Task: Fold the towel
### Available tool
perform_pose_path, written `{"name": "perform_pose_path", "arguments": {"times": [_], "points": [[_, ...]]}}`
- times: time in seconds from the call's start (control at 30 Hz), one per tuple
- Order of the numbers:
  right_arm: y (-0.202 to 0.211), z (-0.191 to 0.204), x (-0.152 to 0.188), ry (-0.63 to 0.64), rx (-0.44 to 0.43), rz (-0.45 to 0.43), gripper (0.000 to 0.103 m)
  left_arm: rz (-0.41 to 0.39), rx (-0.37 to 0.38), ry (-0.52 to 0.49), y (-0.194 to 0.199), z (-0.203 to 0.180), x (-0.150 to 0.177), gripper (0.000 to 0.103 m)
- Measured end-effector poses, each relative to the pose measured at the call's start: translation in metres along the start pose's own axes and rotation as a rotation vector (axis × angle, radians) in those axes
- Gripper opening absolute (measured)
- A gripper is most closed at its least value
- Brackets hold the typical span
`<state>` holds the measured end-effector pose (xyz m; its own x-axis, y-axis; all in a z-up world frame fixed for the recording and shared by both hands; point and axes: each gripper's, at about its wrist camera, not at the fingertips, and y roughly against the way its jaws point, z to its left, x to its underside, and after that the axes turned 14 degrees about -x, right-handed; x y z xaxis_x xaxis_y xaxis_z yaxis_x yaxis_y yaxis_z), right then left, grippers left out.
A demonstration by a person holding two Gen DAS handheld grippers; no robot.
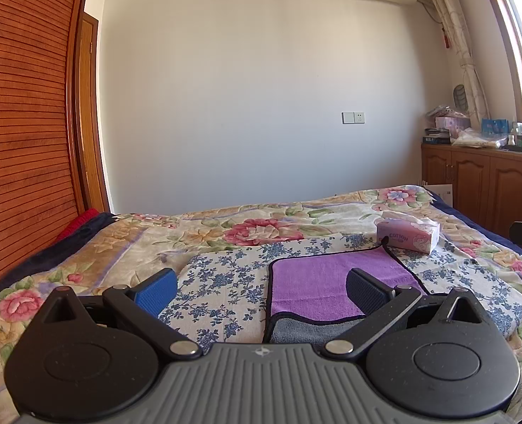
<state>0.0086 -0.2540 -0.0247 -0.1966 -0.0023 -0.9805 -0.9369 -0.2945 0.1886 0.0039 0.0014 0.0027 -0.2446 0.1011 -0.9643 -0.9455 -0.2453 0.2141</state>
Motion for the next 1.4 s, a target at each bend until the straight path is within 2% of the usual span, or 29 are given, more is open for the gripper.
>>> {"name": "perform_pose_path", "arguments": {"times": [1.4], "points": [[0.0002,0.0020,-0.0032,0.007,0.000,0.000,0.103,0.000,-0.001,-0.003,0.0015,-0.0025,-0.0002,0.103]]}}
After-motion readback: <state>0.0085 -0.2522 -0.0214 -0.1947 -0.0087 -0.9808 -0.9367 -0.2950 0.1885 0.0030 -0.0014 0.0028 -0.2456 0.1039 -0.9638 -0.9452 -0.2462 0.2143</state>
